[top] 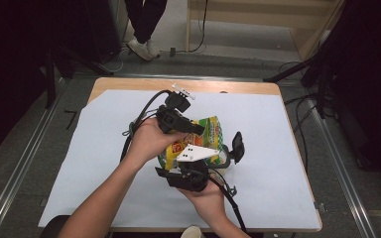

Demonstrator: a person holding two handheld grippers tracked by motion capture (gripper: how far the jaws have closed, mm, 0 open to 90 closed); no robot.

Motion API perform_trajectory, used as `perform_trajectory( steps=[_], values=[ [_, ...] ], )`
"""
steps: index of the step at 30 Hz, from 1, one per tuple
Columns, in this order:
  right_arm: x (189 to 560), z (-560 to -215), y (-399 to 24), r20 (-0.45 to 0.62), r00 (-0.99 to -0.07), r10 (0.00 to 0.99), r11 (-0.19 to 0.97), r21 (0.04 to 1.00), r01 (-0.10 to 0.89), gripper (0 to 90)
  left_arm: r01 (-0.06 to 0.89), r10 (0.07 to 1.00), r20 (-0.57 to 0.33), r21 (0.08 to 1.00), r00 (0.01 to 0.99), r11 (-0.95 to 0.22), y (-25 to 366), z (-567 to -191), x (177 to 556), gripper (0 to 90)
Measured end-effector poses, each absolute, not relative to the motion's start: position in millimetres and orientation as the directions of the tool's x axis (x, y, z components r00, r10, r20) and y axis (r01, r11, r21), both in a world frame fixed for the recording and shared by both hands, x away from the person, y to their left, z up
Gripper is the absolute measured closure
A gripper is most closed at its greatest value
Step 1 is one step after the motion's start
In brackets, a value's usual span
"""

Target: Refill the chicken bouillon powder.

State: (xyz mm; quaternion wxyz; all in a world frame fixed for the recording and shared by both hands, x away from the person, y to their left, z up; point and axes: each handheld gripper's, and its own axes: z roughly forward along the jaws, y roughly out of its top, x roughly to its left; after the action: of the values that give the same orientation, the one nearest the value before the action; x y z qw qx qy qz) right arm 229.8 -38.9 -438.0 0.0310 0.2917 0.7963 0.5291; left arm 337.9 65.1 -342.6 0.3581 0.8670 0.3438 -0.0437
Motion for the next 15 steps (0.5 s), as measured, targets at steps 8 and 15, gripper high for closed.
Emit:
perform_trajectory(
  steps=[8, 15],
  values=[
    [231.6, -437.0, -40.3, 0.280, -0.825, 0.491, 0.270, 0.852, 0.449, 63.2, 0.621, 0.566, -0.313, 0.600, 0.763, -0.505, 62.8, -342.2, 337.2, 77.9],
    [228.6, -437.0, -38.7, 0.278, -0.826, 0.490, 0.265, 0.856, 0.445, 63.0, 0.608, 0.564, -0.295, 0.604, 0.771, -0.515, 61.4, -338.8, 332.4, 77.9]
  ],
)
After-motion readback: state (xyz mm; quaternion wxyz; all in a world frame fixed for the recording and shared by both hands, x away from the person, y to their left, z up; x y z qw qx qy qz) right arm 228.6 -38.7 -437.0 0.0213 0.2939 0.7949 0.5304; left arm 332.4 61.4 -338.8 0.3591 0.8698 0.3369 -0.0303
